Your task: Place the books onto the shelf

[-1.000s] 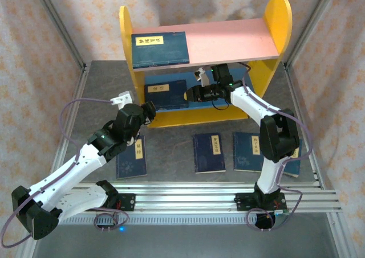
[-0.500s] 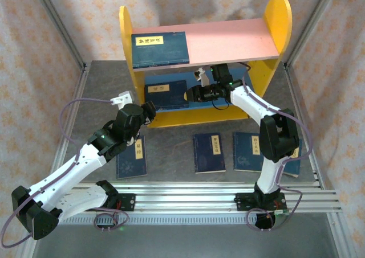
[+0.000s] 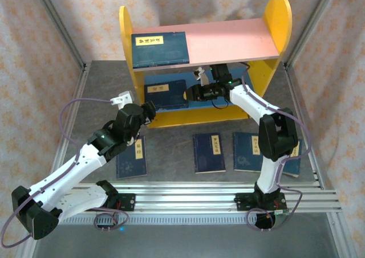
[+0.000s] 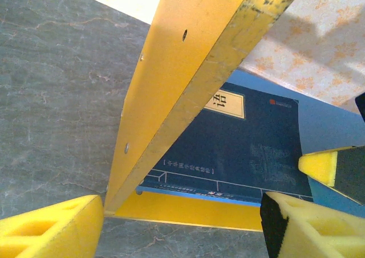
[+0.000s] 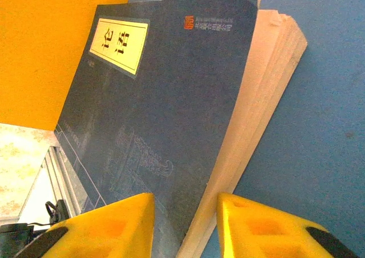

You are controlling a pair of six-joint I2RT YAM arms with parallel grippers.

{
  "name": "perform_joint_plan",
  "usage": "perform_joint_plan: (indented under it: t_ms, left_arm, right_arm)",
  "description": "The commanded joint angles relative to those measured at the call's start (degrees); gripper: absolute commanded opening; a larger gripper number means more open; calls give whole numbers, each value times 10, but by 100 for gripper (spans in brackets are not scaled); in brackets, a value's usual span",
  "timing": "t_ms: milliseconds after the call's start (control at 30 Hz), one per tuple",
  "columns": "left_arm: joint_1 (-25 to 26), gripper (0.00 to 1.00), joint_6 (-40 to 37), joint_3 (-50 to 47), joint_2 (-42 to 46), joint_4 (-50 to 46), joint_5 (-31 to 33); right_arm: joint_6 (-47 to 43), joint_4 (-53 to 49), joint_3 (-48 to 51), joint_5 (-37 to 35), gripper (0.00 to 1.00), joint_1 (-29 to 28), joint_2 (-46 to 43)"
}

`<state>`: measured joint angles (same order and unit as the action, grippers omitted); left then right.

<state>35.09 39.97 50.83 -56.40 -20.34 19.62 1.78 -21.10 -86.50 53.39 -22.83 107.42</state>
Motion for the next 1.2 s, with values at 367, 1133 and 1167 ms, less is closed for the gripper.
perform_joint_plan:
  t_ms: [367,1133,1167]
  left_arm:
    - [-4,73,-8,3,-1,-9,-1]
    - [-6,73,-4,10,2,-55,6]
    - [-5,73,-2,11,6,-66,8]
  right_arm:
    - [-9,-7,-24,16,34,-12,10]
    - [-2,-5,-26,1,39,-9,4]
    - [-1,-4,-26,0,39,-8,2]
